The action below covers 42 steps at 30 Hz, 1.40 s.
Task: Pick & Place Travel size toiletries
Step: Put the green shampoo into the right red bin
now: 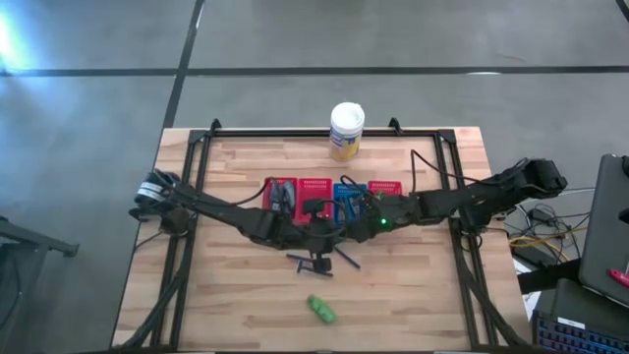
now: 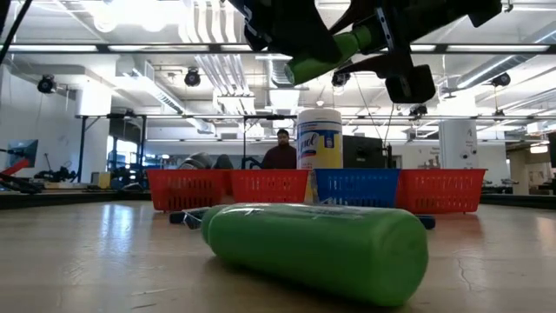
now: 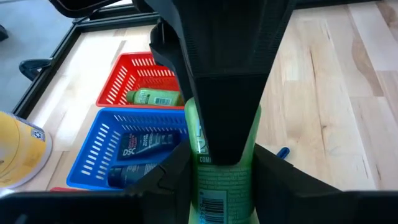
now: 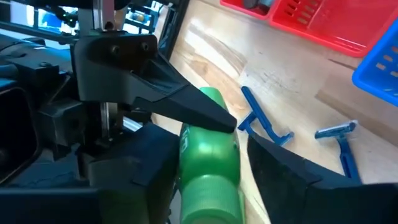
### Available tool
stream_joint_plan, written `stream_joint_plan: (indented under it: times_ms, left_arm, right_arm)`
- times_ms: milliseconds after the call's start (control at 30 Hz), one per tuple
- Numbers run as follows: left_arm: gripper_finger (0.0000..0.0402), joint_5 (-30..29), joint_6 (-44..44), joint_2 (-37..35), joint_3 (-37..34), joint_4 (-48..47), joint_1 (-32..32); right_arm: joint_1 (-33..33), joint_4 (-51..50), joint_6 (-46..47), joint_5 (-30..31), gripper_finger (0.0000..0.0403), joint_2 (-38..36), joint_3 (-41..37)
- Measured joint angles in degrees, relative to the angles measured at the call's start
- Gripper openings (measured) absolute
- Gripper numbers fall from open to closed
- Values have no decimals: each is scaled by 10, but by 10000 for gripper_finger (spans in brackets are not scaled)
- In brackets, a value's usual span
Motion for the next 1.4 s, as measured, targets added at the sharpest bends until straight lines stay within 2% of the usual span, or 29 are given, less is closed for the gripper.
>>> stream_joint_plan:
  times_ms: [167, 333, 467, 667, 767, 933, 1000, 1067, 1267, 1400]
  left_arm:
    - [129, -4, 3, 1, 0, -3, 0]
    - [160, -8, 3, 1, -3, -1, 0]
    - [203, -8, -11, 1, -4, -4, -3]
    - [266, -7, -101, -9, 0, -62, -19]
    - [285, -12, -166, -24, -2, -107, -31]
    - [291, -76, -251, -39, -4, -170, -66]
    - [289, -96, -265, -39, -4, -180, -79]
    - [289, -101, -277, -39, -4, -185, -89]
    - [289, -89, -339, -37, -5, -219, -98]
    - [289, -63, -353, -37, -11, -233, -108]
  right_arm:
    - [-2, -1, 4, 1, 140, 0, 0]
    - [-4, -3, -13, 1, 98, 0, 0]
    - [-4, -20, -32, 1, 93, -2, 0]
    - [-4, -137, -64, 25, 95, -44, -2]
    - [1, -222, -79, 88, 95, -88, -2]
    - [45, -409, -68, 298, 95, -168, 7]
    - [64, -485, -49, 348, 95, -171, 9]
    - [74, -528, -32, 374, 95, -161, 9]
    - [64, -545, -24, 395, 97, -78, 7]
    - [51, -548, -21, 395, 126, -22, 4]
